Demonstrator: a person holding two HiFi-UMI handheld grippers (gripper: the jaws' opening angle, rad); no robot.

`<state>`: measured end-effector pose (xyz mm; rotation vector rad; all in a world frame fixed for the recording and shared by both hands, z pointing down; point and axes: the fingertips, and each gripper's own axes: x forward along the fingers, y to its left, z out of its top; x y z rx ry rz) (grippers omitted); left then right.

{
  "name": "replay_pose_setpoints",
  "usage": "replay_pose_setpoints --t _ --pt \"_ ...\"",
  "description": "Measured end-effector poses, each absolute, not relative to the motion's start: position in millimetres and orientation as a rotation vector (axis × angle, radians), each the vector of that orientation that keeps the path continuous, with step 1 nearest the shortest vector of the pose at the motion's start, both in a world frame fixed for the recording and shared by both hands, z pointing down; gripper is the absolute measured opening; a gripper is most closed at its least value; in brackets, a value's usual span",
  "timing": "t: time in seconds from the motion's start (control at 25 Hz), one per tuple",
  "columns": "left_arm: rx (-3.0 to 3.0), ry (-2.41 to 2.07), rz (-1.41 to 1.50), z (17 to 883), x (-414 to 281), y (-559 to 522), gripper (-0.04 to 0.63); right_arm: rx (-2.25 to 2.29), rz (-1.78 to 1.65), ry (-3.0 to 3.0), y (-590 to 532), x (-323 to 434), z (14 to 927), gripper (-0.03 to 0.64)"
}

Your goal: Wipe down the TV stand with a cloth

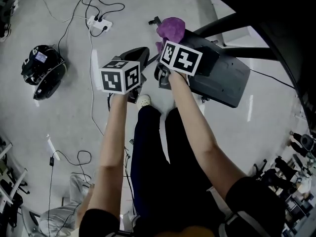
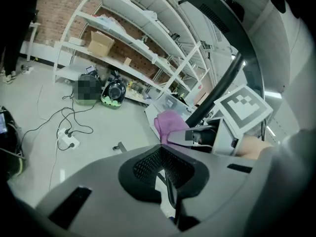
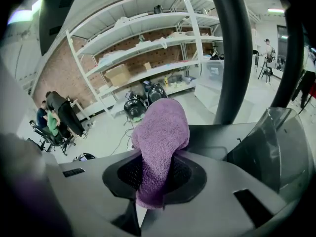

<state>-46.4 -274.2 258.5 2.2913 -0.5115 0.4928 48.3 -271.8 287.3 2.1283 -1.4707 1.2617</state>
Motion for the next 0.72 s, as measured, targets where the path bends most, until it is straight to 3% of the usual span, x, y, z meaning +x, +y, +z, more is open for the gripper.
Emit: replay_pose_setpoints --t 0.72 --pt "2.236 -0.452 0.488 272.7 -26.7 -269.6 0.008 2.292 1.36 -0.911 -227.0 104.8 310.5 0.089"
